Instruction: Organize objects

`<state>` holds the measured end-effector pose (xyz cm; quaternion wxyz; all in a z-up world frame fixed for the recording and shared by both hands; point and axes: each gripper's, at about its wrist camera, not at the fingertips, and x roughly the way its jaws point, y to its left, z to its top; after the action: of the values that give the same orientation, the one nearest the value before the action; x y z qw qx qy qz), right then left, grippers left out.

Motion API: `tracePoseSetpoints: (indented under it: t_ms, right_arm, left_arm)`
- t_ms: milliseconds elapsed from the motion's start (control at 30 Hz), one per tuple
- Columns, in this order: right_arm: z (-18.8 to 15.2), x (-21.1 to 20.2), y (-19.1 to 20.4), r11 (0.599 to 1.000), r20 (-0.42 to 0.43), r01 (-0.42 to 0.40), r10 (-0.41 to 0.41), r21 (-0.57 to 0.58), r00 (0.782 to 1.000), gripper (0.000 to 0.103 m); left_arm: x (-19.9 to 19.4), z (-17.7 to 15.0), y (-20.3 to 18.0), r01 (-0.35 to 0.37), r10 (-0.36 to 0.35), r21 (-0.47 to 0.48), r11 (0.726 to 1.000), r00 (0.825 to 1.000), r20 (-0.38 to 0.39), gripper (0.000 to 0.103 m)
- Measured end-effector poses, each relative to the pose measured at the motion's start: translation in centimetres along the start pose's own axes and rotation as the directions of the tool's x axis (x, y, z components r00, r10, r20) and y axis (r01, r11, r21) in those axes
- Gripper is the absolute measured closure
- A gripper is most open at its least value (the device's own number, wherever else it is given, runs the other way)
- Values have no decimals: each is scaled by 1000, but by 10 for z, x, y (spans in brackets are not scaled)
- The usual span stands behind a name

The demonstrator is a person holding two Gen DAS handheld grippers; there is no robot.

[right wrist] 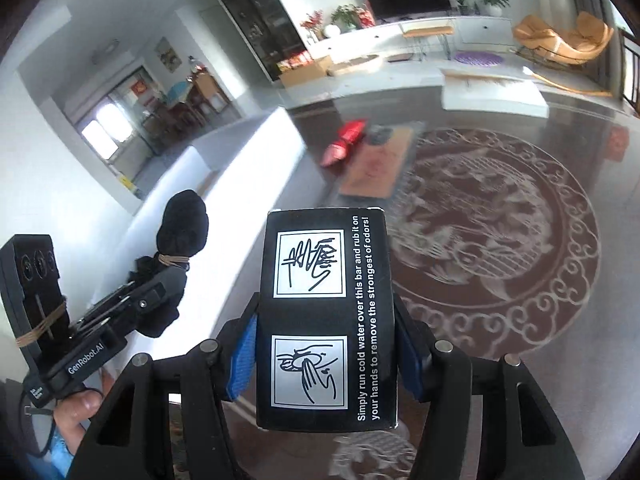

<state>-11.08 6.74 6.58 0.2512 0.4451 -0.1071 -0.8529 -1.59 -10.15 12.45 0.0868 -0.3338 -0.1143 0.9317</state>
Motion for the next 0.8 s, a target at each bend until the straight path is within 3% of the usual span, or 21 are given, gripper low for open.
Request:
tracePoseSetpoints:
  t_ms: [67,167,300,333,367,400,467,533,600,633,733,800]
  right_arm:
    - [8,4,46,995,9,-86,86,-47,996,44]
    - [14,26,121,968,-26,-215,213,-129,977,44]
    - [4,72,204,927,-118,-280,258,-251,959,43]
    - [1,84,218,919,-132,-285,258,-272,957,43]
    - [-2,95,229,913,-148,-294,261,-284,954,42]
    - [-5,109,238,908,-174,-304,263,-287,949,34]
    - [-10,129,245,906,-239,-328,267,-268,934,25]
    - [-13,124,235,909,-215,-333,283,-252,935,24]
    - [-14,106,214,915,-134,-303,276,-266,952,9]
    - [-15,94,198,925,-81,-265,253,-272,964,7]
    - [-20,70,131,961,42,-112,126,-252,991,0]
    - [-35,65,79,972,76,42,-25,-233,997,0]
  left_arm:
    - [-27,9,28,-71,71,-14,997,997,39,72]
    - [-57,16,92,-201,206,-87,976,977,51,72]
    - [-68,7,168,-351,352,-174,920,936,-24,68]
    - [-66,3,182,-393,389,-180,902,919,-56,58]
    - [-60,-2,194,-438,425,-179,881,899,-105,41]
    - [-53,-8,207,-484,460,-179,857,874,-157,31]
    - [-54,-20,218,-523,493,-193,830,851,-182,26]
    - [-55,-27,217,-518,491,-210,830,855,-166,26]
    - [-60,-32,208,-504,487,-219,836,864,-130,26]
    - [-60,-33,202,-491,477,-215,844,871,-116,26]
    - [-60,-30,167,-421,420,-190,887,906,-47,26]
    - [-65,-28,138,-350,353,-140,926,936,-4,26]
